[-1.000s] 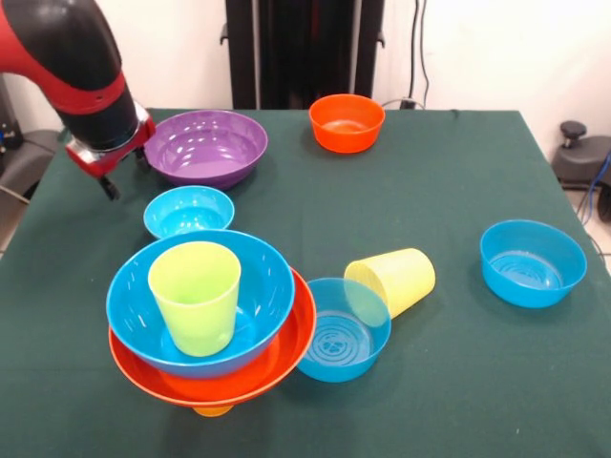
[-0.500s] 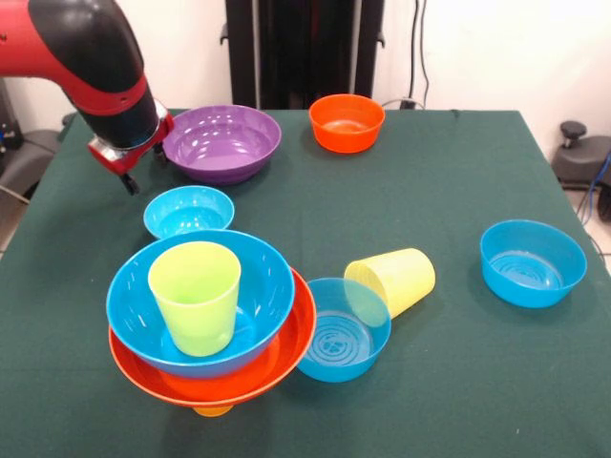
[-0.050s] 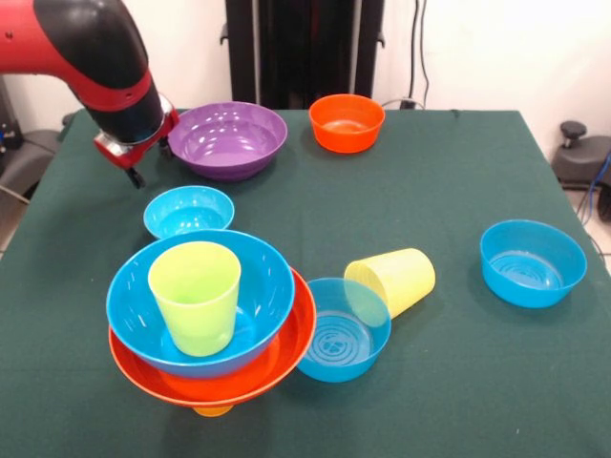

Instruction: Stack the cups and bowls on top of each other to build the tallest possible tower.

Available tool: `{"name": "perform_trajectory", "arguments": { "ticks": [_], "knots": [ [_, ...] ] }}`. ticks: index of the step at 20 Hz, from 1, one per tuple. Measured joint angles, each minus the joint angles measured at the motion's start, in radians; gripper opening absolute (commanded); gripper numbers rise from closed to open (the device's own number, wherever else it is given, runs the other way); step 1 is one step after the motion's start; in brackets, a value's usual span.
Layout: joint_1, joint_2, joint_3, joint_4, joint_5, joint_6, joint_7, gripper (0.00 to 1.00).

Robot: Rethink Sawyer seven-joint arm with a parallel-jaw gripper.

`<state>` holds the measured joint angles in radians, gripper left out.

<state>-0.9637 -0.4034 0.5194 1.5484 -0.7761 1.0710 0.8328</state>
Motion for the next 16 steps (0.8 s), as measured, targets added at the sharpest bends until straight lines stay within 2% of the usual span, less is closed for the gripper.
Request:
{"name": "perform_trajectory", "arguments": {
  "ticks": [10,16],
  "knots": [
    [0.046,-0.073,-0.01,0.001,0.057,0.012,0.0,1.0],
    [0.049,-0.101,-0.012,0.002,0.076,0.014,0.0,1.0]
  ]
}}
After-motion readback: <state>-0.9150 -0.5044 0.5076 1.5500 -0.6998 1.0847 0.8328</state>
